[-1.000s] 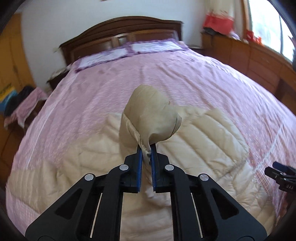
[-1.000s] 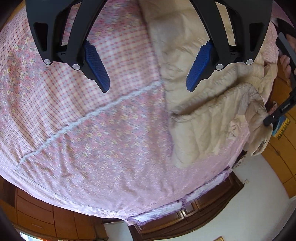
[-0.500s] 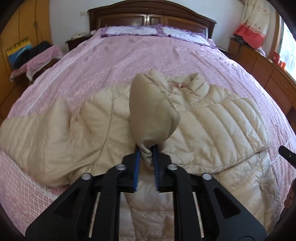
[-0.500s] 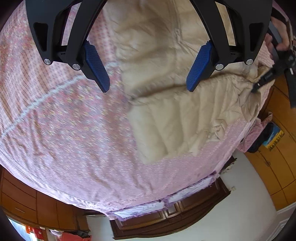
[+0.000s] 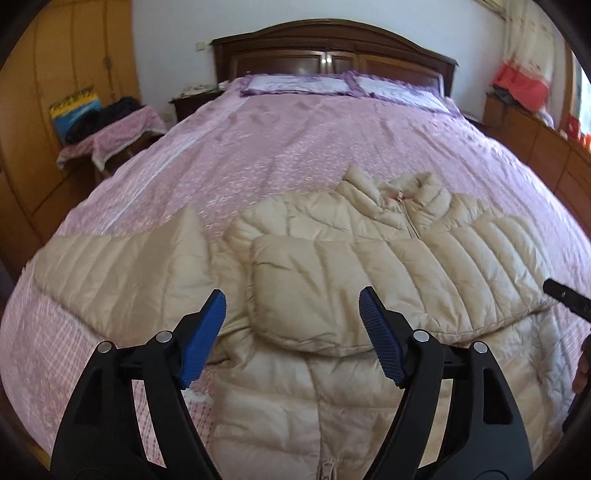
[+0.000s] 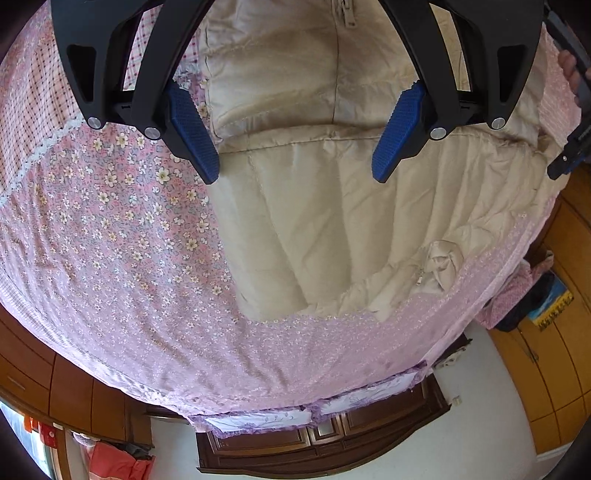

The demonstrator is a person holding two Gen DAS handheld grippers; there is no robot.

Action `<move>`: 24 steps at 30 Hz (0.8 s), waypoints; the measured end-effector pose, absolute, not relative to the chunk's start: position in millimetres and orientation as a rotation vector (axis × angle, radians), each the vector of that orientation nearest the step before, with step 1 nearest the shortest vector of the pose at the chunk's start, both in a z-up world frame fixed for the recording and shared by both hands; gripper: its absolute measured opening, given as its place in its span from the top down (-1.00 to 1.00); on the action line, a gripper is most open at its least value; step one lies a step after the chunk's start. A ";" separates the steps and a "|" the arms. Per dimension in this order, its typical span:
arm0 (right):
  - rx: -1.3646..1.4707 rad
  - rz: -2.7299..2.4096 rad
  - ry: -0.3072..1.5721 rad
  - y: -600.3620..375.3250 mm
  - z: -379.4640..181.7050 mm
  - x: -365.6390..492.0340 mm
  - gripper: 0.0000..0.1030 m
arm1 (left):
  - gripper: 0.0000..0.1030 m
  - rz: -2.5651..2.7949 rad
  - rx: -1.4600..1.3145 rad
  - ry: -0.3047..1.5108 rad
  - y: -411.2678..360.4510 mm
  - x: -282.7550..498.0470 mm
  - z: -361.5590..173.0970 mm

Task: Fold large clothes
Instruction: 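Fold the grasped sleeve with the left tool across the jacket front and release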

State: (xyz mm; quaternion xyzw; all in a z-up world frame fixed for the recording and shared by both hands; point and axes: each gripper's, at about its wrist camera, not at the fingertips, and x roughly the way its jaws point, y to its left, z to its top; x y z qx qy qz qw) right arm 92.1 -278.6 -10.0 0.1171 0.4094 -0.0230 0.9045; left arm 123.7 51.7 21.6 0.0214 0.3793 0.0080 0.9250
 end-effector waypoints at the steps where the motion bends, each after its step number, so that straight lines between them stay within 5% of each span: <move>1: 0.239 -0.056 0.849 -278.4 -12.7 93.4 -0.60 | -0.44 0.022 0.069 0.782 47.0 127.6 18.3; 2: 0.233 -0.063 0.855 -278.3 -16.2 95.3 -0.60 | -0.44 0.021 0.086 0.789 43.1 132.3 13.8; 4: 0.222 -0.079 0.869 -278.2 -22.4 98.3 -0.60 | 0.01 0.005 0.093 0.819 39.6 141.4 3.7; 7: 0.238 -0.107 0.908 -285.7 -37.8 105.0 -0.60 | 0.27 0.042 0.100 0.882 42.1 157.3 -18.1; 18: 0.263 -0.112 0.934 -290.2 -63.4 112.4 -0.65 | 0.21 0.067 0.080 0.933 48.0 172.8 -46.9; 22: 0.261 -0.114 0.930 -288.5 -62.6 112.1 -0.65 | -0.13 0.098 0.053 0.928 55.0 174.9 -46.1; 24: 0.252 -0.112 0.901 -286.9 -57.5 108.3 -0.65 | -0.14 0.092 0.025 0.924 58.9 174.4 -43.6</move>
